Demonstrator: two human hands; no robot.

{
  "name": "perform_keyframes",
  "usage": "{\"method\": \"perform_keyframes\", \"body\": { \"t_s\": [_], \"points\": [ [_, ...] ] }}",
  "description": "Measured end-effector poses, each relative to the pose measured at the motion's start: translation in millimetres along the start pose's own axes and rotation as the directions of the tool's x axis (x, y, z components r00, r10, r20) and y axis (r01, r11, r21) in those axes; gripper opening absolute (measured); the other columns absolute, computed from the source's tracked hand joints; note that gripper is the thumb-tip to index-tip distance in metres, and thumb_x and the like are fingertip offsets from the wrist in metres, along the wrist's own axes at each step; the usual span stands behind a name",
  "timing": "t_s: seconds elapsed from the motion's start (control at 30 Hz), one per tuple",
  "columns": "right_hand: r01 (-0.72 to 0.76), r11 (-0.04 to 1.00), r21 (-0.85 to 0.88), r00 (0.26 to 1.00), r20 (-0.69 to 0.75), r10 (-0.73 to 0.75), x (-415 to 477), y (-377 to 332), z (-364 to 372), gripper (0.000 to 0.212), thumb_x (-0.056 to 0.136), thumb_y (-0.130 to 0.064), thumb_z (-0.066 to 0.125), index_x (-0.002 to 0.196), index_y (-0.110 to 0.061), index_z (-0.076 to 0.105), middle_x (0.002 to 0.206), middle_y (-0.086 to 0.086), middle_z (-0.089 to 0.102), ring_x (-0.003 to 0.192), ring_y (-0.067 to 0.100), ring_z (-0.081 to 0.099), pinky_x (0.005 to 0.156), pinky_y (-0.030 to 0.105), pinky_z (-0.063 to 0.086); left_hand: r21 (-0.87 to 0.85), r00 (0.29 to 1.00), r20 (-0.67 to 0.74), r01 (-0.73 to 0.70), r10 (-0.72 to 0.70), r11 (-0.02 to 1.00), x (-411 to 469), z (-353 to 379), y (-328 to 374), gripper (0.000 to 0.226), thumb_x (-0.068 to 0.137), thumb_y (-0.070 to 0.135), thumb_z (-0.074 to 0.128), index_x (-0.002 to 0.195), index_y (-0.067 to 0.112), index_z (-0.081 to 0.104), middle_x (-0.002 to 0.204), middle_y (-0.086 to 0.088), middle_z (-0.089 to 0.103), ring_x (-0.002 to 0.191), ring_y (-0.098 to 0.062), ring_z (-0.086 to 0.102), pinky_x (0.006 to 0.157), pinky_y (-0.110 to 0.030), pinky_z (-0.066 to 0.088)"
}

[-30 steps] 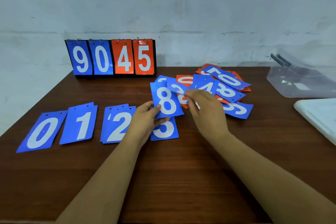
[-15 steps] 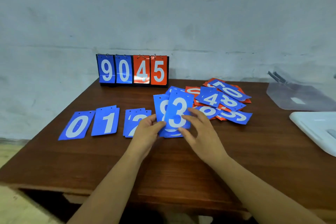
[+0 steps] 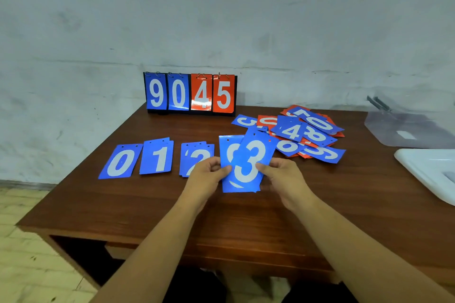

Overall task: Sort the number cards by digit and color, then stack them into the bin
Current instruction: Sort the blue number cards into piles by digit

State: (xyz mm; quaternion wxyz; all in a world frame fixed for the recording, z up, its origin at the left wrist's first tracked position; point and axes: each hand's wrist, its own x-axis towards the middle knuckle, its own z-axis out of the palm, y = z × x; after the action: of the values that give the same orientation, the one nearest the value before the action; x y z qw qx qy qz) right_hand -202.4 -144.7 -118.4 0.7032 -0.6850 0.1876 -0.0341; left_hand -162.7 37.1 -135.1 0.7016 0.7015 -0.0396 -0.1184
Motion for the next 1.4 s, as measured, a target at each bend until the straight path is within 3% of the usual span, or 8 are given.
{"method": "perform_keyframes", "body": {
  "t_s": [0.2,0.27,0.43,0.63,0.73,0.97,1.17,1.4],
  "points": [
    [0.059,0.985,-0.161,0.952,-0.288,-0.104,22.3,-6.9,-22.8,0.015,0.092,-0.017,0.067,0.088,-0.004,0.060,0.093,0.016,0.068,0.071,0.019,0.063,0.058,0.027,0.052,0.175,0.917,-0.381,-0.054,0.118,0.983,16.0,-30.1,2.1,0.016,0.092,0.021,0.065,0.081,0.027,0.056,0.088,0.007,0.063,0.086,-0.012,0.061,0.086,-0.039,0.054],
    [0.057,0.962,-0.269,0.929,-0.338,-0.150,32.3,-9.9,-26.7,0.017,0.088,-0.018,0.071,0.089,-0.013,0.055,0.097,0.010,0.065,0.084,0.022,0.064,0.071,0.032,0.052,0.190,0.912,-0.401,-0.008,0.085,0.982,20.7,-44.3,4.2,0.006,0.093,0.024,0.064,0.098,0.021,0.062,0.102,0.004,0.067,0.094,-0.013,0.064,0.088,-0.040,0.056],
    [0.063,0.852,-0.520,0.948,-0.235,-0.214,58.0,-5.8,-10.7,0.028,0.086,-0.021,0.074,0.107,-0.005,0.066,0.120,0.010,0.064,0.110,0.024,0.059,0.091,0.035,0.050,0.211,0.913,-0.409,0.095,-0.001,0.973,26.9,-58.8,4.0,0.047,0.092,0.031,0.066,0.134,0.016,0.055,0.128,-0.002,0.064,0.110,-0.018,0.064,0.083,-0.037,0.060],
    [0.104,0.580,-0.808,0.955,-0.082,-0.286,78.8,9.3,16.8,0.024,0.086,-0.033,0.071,0.096,-0.012,0.065,0.096,0.007,0.067,0.095,0.025,0.063,0.080,0.037,0.053,0.216,0.944,-0.329,0.074,0.001,0.974,20.0,-44.5,4.2,0.037,0.093,0.027,0.065,0.125,0.010,0.057,0.121,0.005,0.064,0.101,-0.012,0.065,0.068,-0.023,0.055],
    [0.080,0.468,-0.880,0.929,-0.104,-0.354,76.9,13.9,19.6,0.034,0.085,-0.038,0.071,0.108,-0.013,0.063,0.112,0.007,0.060,0.109,0.025,0.056,0.091,0.039,0.050,0.189,0.952,-0.304,0.031,0.028,0.982,17.9,-36.1,4.5,0.018,0.093,0.025,0.064,0.109,0.018,0.057,0.107,0.007,0.065,0.094,-0.010,0.065,0.070,-0.023,0.055],
    [0.246,0.877,-0.412,0.968,0.058,-0.244,35.0,3.9,10.0,0.024,0.095,-0.040,0.057,0.097,-0.018,0.067,0.089,-0.005,0.067,0.085,0.011,0.062,0.066,0.022,0.050,0.205,0.986,-0.142,-0.060,0.091,0.977,25.4,1.7,-2.2,0.012,0.093,0.022,0.065,0.104,0.017,0.066,0.102,0.008,0.072,0.089,-0.004,0.069,0.069,-0.016,0.056],
    [0.147,0.915,-0.377,0.979,-0.076,-0.188,29.8,11.7,-38.0,0.016,0.093,-0.029,0.064,0.092,-0.013,0.067,0.099,0.000,0.070,0.086,0.011,0.066,0.074,0.033,0.057,0.384,0.988,0.023,-0.151,0.154,0.911,30.3,52.8,-11.2,0.025,0.094,0.029,0.062,0.117,0.019,0.064,0.109,0.005,0.070,0.096,-0.008,0.067,0.075,-0.017,0.051],
    [0.028,0.817,-0.575,0.932,-0.280,-0.229,20.3,12.8,-132.8,0.036,0.090,-0.025,0.069,0.121,-0.013,0.057,0.101,-0.002,0.062,0.088,0.011,0.059,0.070,0.024,0.049,0.770,0.878,0.240,-0.433,0.415,0.470,39.4,114.5,-8.8,0.021,0.095,0.024,0.056,0.116,0.023,0.061,0.117,0.002,0.055,0.114,-0.013,0.049,0.096,-0.025,0.041]
  ]
}}
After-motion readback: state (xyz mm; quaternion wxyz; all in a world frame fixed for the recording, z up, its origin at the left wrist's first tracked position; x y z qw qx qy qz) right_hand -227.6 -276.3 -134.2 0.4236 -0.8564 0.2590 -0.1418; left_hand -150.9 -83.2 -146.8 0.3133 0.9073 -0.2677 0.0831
